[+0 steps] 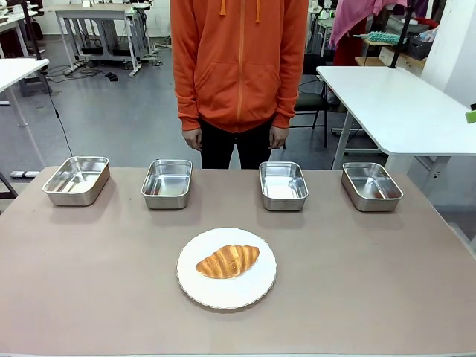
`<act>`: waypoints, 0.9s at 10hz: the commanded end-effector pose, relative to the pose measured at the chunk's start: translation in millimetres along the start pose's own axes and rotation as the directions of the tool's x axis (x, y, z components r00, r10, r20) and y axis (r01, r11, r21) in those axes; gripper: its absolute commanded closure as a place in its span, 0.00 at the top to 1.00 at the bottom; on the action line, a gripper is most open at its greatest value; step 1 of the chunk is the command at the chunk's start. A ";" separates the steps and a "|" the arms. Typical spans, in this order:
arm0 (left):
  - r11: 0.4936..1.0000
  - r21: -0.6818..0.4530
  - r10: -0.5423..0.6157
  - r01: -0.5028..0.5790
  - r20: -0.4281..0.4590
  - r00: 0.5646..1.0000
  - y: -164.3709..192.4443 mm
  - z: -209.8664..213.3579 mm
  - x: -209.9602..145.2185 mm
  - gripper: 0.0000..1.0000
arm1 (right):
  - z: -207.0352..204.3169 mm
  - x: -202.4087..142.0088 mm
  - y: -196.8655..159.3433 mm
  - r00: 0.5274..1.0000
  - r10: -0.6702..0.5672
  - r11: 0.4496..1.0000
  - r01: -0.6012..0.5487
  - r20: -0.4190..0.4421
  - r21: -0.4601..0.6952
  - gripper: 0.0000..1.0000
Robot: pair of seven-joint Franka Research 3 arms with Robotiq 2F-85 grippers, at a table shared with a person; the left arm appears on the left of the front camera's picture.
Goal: Place the bread in the container.
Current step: Place the Butter Roll into the Airtight Container indicated by the human.
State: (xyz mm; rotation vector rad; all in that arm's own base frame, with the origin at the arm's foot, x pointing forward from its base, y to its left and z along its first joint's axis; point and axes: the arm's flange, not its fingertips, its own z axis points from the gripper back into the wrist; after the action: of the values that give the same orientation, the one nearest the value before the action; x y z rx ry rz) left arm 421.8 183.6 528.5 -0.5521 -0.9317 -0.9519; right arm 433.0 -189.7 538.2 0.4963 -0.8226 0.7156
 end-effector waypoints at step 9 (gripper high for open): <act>1.000 -0.008 -0.013 0.014 0.014 1.000 0.4 2.6 0.1 1.00 | 0.1 1.2 0.1 1.000 0.005 1.000 -0.005 0.010 0.005 1.00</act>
State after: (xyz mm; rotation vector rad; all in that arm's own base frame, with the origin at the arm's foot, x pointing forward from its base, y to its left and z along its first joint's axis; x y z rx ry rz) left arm 421.8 183.6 528.5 -0.5521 -0.9317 -0.9519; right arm 433.0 -189.7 538.2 0.4963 -0.8226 0.7156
